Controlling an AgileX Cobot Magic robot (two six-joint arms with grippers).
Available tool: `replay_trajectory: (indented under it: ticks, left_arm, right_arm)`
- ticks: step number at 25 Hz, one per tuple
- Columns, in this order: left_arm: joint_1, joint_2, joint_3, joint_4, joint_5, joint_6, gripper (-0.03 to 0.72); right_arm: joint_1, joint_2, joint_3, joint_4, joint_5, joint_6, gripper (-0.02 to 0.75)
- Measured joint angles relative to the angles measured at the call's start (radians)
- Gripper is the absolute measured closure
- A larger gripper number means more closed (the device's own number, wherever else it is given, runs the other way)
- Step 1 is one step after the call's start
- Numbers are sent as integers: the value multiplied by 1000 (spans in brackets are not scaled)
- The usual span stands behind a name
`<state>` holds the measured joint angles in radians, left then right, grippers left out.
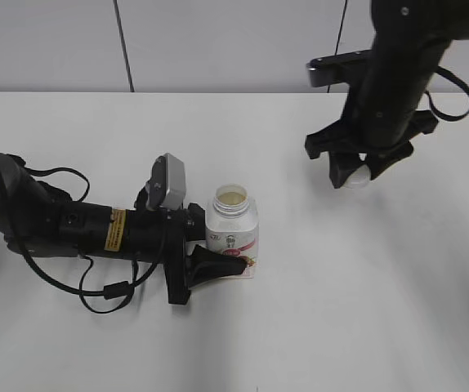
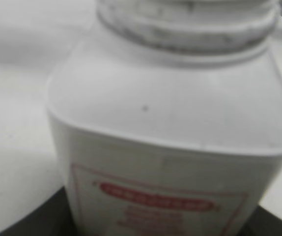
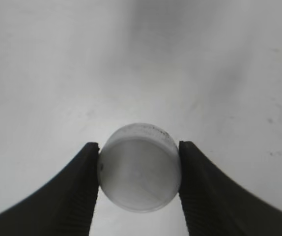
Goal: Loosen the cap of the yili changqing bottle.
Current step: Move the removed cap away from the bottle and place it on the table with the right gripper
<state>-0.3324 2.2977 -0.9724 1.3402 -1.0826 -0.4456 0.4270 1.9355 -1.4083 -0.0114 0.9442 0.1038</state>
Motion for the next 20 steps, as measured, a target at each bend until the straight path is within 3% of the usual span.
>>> replay_trajectory:
  ticks: [12, 20]
  left_arm:
    - [0, 0, 0, -1, 0, 0, 302]
    - [0, 0, 0, -9, 1, 0, 302]
  right_arm:
    - [-259, -90, 364, 19, -337, 40, 350]
    - [-285, -90, 376, 11, -415, 42, 350]
